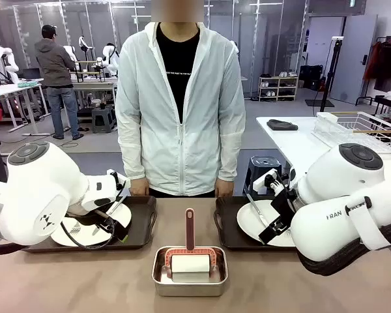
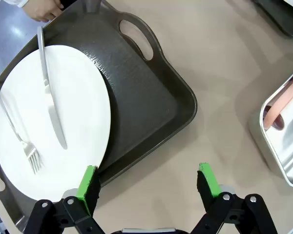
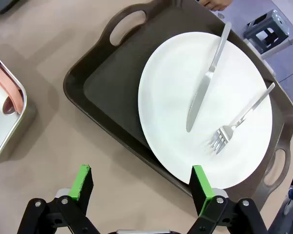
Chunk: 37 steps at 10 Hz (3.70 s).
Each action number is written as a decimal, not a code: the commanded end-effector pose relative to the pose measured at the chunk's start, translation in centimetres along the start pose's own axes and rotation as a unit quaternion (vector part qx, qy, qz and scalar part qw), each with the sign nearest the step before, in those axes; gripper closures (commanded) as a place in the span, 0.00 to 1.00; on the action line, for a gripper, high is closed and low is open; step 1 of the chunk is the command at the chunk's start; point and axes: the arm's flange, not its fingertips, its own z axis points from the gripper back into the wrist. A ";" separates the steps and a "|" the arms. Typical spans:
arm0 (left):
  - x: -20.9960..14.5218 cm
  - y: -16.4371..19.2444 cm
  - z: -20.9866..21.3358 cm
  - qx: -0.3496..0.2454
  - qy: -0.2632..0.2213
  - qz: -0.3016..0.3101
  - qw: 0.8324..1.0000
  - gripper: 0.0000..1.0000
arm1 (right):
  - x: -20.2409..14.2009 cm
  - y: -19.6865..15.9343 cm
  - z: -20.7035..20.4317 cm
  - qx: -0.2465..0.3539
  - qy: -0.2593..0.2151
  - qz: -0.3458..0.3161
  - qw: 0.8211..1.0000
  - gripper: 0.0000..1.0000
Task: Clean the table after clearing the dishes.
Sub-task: When the left (or right) Handle tray is removed, use the left hand (or right hand) to clean the left (or right) side of the table with the Lint Roller.
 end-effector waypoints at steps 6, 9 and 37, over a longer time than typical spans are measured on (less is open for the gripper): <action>0.0 0.0 0.0 0.000 0.000 0.000 1.000 0.00 | 0.0 0.0 0.1 0.000 -0.001 0.000 1.000 0.00; 0.0 0.0 0.0 0.000 0.000 0.000 1.000 0.00 | 0.0 0.0 0.1 0.000 -0.001 0.000 1.000 0.00; -21.4 36.3 18.6 -0.443 -0.214 0.389 0.779 0.00 | -26.8 -33.3 16.0 0.421 -0.196 -0.534 0.706 0.00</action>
